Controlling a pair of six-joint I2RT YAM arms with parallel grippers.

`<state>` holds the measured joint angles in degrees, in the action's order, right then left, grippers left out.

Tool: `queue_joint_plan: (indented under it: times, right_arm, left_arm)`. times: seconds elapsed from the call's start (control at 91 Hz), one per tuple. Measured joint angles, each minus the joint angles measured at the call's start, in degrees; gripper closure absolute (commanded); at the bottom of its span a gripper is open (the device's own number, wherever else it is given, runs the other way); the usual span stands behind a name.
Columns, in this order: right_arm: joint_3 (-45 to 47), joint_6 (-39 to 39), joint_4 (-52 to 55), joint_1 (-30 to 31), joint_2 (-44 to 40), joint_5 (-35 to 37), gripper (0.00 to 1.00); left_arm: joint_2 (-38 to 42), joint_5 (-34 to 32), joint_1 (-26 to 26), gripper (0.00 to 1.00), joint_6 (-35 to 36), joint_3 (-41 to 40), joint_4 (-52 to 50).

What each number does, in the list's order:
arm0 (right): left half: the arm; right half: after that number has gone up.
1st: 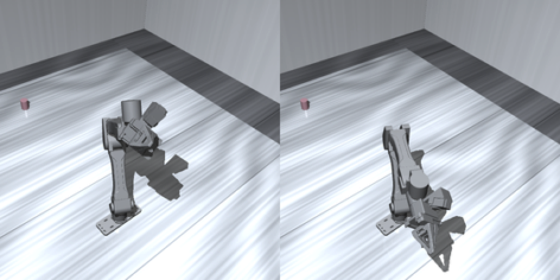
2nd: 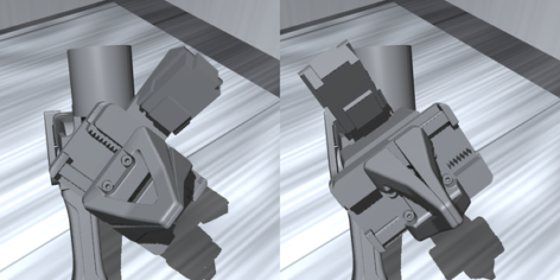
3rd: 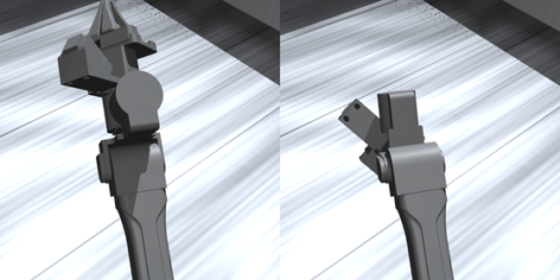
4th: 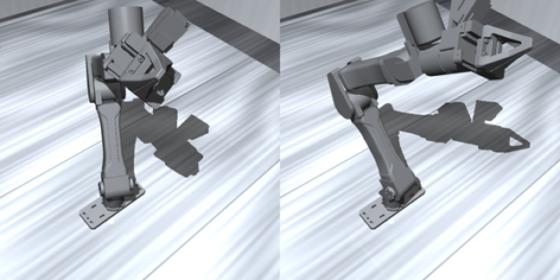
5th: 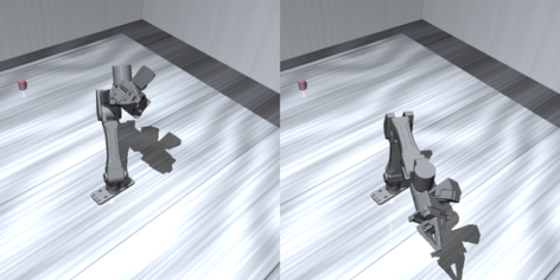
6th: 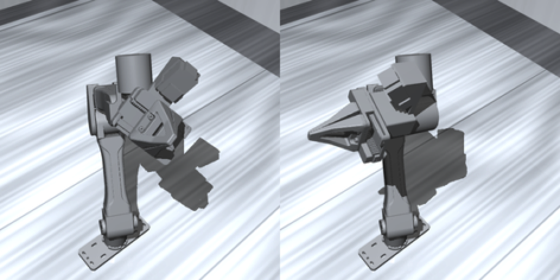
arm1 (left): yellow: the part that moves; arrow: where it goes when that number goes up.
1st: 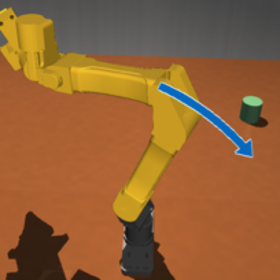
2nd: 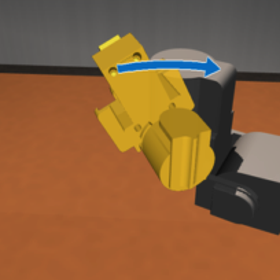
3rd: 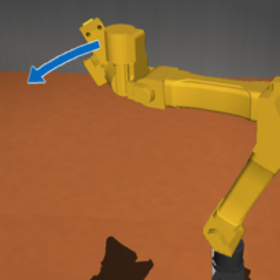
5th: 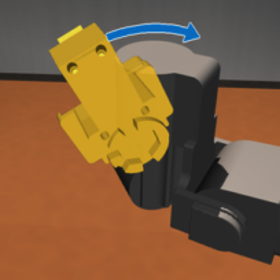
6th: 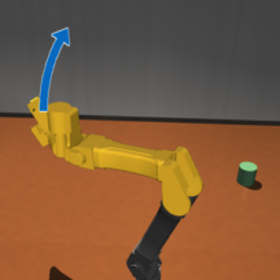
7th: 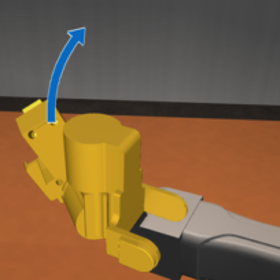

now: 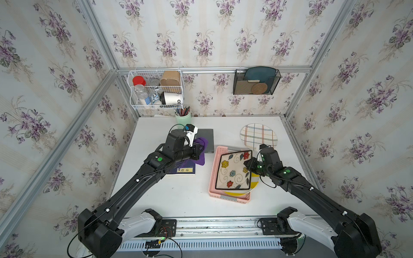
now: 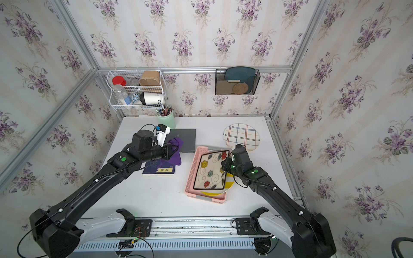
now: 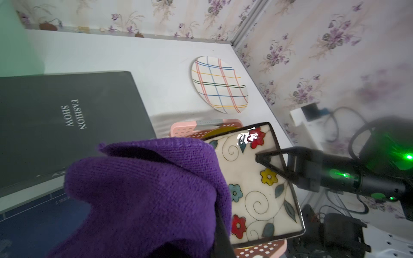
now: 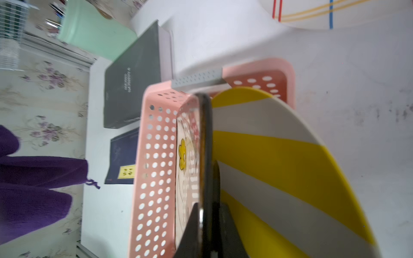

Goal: Wipe the wet plate dry
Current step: Pick up the plate from the bin, then wipe the plate with towel.

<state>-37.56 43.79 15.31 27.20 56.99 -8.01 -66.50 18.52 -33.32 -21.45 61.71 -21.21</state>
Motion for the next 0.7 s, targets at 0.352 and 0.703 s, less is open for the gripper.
queue_joint_plan:
  times: [0.352, 0.703]
  right_arm:
    - [0.2, 12.3, -16.7, 0.0, -4.2, -2.1, 1.00]
    - [-0.4, 19.2, -21.5, 1.9, 2.1, 0.6, 1.00]
  left_arm:
    - [-10.4, 5.2, -5.9, 1.00, -1.2, 0.3, 4.8]
    - [-20.8, 14.4, -13.6, 1.00, -3.6, 3.8, 13.5]
